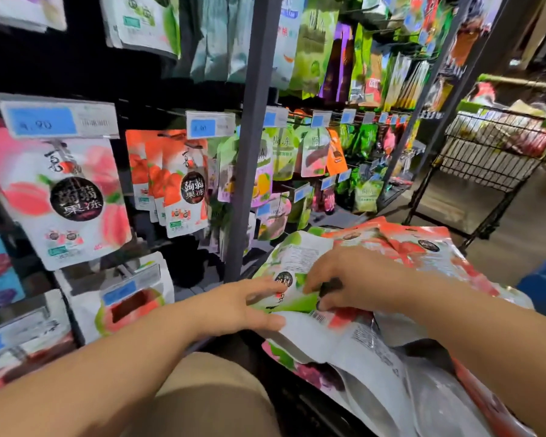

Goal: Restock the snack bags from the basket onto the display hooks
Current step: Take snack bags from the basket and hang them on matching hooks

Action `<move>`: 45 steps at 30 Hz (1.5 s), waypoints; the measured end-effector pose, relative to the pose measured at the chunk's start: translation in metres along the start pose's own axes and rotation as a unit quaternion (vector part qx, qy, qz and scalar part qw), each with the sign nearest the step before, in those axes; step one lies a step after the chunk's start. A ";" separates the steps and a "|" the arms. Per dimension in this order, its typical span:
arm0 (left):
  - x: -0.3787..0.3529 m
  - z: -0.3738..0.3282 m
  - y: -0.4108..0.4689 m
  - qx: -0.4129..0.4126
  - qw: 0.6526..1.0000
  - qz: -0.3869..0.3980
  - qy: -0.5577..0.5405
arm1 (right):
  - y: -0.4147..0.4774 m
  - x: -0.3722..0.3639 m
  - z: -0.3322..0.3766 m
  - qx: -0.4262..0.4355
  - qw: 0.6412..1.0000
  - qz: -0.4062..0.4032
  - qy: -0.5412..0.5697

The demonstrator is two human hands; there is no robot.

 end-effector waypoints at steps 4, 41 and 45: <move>0.000 -0.004 -0.001 0.001 1.000 0.013 -0.008 | 0.007 -0.004 -0.001 0.032 0.999 -0.002 -0.023; 0.046 -0.019 0.003 -0.052 0.881 -0.118 -0.455 | 0.022 0.083 -0.001 -0.048 0.713 -0.395 0.577; 0.043 -0.022 0.001 -0.057 0.882 -0.098 -0.458 | 0.016 0.084 -0.002 -0.059 0.747 -0.394 0.532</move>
Point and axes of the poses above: each hand's wrist, its own y-axis towards the middle knuckle, its own x-axis out of the back of the hand, z = x × y, the point moved 8 cm from there along y, towards the middle knuckle, and after that the axes turned 15 degrees about y, right-handed, at the moved point
